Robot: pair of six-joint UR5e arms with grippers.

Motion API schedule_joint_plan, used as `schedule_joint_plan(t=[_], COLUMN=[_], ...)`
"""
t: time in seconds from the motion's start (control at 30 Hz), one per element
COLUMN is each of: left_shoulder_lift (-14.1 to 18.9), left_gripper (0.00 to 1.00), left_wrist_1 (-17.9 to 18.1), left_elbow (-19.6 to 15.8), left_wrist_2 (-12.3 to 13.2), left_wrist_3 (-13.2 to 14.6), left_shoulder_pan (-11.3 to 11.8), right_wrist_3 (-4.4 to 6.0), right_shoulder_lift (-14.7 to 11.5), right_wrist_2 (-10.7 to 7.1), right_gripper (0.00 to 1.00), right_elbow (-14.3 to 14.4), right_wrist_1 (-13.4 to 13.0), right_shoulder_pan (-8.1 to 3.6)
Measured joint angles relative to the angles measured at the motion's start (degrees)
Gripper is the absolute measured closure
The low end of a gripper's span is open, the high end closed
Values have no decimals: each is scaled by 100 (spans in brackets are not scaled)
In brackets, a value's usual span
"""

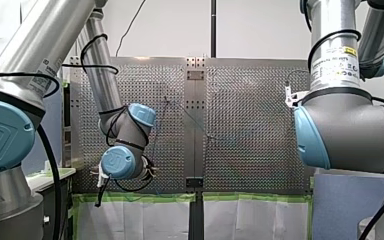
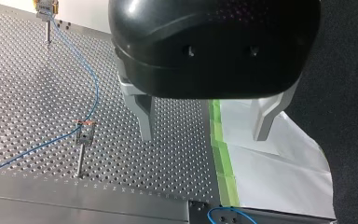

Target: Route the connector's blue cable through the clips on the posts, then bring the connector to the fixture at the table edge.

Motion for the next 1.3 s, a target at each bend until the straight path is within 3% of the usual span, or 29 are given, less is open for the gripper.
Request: schedule_joint_plan(t=[0.43,0.87,1.3], left_shoulder_lift=[0,-1,0], left_gripper=[0,0,0], left_wrist_1=[-20,-65,-102], left_elbow=[0,0,0], left_wrist_2=[1,1,1], left_wrist_3=[0,0,0], left_shoulder_pan=[-12,-18,-29], right_wrist_3=[-10,140,195], right_shoulder_lift=[81,104,113], right_wrist_2=[-52,-197,-202], right_gripper=[100,100,100], right_elbow=[1,-6,-34], right_wrist_1=[-127,-271,-253], right_shoulder_pan=[-1,-1,-15])
